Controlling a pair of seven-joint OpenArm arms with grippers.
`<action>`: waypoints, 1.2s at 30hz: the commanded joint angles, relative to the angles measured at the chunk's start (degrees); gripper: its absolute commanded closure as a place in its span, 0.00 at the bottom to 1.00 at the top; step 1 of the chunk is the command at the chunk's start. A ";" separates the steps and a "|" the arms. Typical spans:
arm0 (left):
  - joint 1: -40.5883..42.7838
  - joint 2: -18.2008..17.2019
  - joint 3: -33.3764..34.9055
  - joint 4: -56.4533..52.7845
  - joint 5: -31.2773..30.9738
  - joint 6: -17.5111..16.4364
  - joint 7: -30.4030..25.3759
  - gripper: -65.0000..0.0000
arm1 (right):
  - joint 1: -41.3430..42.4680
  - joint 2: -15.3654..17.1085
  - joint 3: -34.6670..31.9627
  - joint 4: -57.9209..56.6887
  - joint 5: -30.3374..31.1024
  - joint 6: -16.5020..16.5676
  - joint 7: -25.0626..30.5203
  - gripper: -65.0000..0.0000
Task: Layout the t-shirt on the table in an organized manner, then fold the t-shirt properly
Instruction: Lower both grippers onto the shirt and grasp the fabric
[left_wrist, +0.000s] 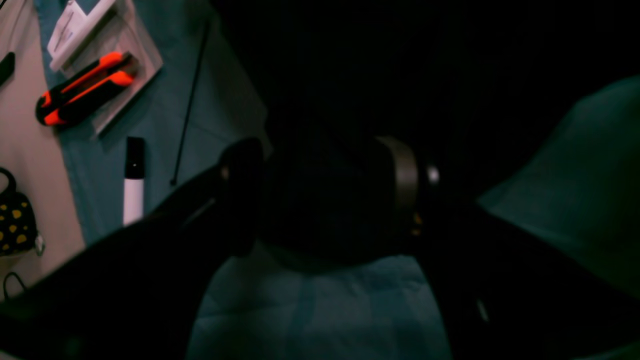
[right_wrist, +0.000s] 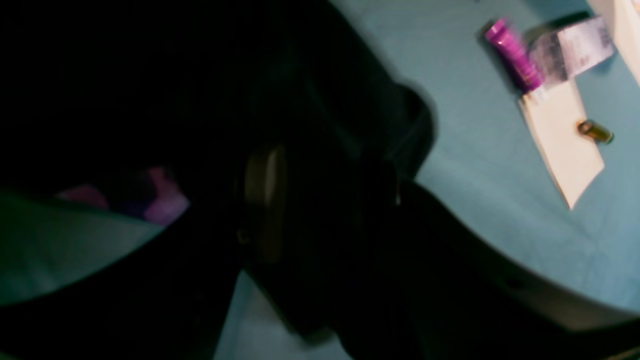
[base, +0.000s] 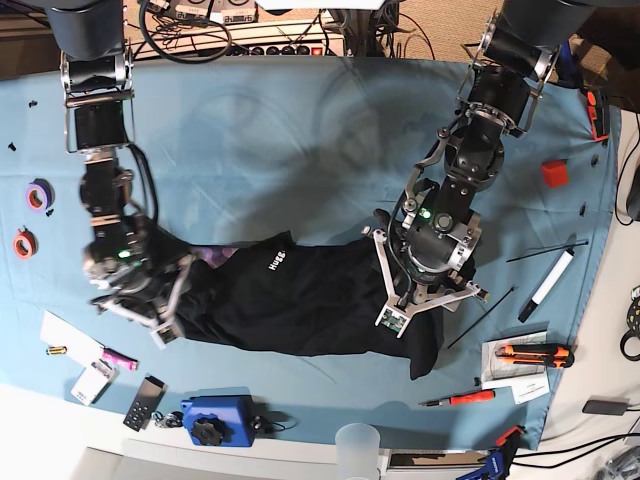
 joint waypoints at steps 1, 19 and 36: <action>-1.40 0.17 -0.20 0.98 0.44 0.24 -1.27 0.46 | 1.49 0.81 -0.31 -0.42 -0.81 -0.90 1.55 0.62; -1.07 0.17 -0.20 0.98 0.46 0.26 -1.51 0.46 | 2.89 -3.10 -1.18 -5.51 -8.11 -5.20 2.91 1.00; -1.07 0.17 -0.20 0.96 -0.83 0.26 -1.92 0.46 | 3.21 -2.86 0.31 3.10 3.65 3.78 -5.01 0.62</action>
